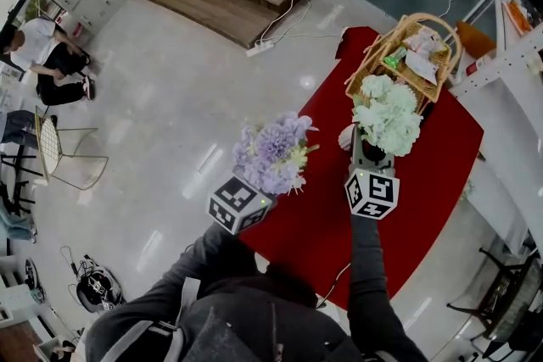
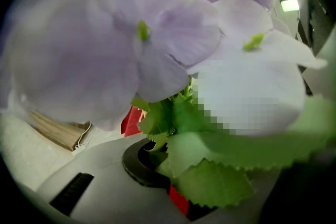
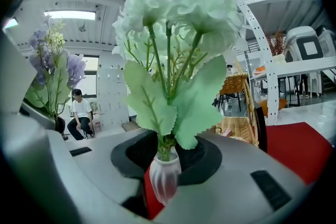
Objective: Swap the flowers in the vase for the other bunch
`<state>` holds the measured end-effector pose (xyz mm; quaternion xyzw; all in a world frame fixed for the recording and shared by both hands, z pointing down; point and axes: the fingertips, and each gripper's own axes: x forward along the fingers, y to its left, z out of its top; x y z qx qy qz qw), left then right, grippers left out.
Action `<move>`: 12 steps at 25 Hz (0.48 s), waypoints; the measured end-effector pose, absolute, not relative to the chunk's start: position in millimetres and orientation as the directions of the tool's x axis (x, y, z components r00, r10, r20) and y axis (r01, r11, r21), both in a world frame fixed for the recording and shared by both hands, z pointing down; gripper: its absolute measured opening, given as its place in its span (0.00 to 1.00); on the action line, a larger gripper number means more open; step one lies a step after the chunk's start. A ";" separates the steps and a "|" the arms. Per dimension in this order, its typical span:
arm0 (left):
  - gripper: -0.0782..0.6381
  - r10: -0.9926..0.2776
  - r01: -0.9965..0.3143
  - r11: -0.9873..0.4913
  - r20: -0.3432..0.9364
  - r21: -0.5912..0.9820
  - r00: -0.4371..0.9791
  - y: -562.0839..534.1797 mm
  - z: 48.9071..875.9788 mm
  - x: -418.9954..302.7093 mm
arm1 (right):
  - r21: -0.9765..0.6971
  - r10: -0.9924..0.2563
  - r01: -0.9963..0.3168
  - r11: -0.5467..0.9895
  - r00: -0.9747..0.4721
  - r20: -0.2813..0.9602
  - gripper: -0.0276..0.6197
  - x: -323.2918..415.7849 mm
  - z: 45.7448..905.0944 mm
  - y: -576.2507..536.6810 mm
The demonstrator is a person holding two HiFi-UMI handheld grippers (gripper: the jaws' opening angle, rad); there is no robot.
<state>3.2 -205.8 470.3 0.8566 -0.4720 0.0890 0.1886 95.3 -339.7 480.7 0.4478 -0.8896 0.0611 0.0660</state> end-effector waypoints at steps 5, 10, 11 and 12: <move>0.18 -0.774 -0.844 -0.479 0.336 0.242 0.536 -205.3 471.5 1.6 | -0.037 -0.793 -0.809 0.586 -0.583 0.178 0.16 94.3 485.4 -339.2; 0.18 -0.776 -0.845 -0.476 0.335 0.245 0.534 -204.5 471.1 0.6 | -0.016 -0.792 -0.806 0.592 -0.585 0.172 0.17 91.3 485.7 -338.5; 0.18 -0.775 -0.845 -0.475 0.338 0.245 0.534 -204.0 472.0 0.6 | -0.010 -0.791 -0.804 0.594 -0.587 0.172 0.17 90.8 486.1 -338.0; 0.18 -0.774 -0.845 -0.475 0.339 0.246 0.534 -203.6 472.7 0.7 | -0.003 -0.791 -0.803 0.596 -0.587 0.172 0.18 90.5 486.5 -337.4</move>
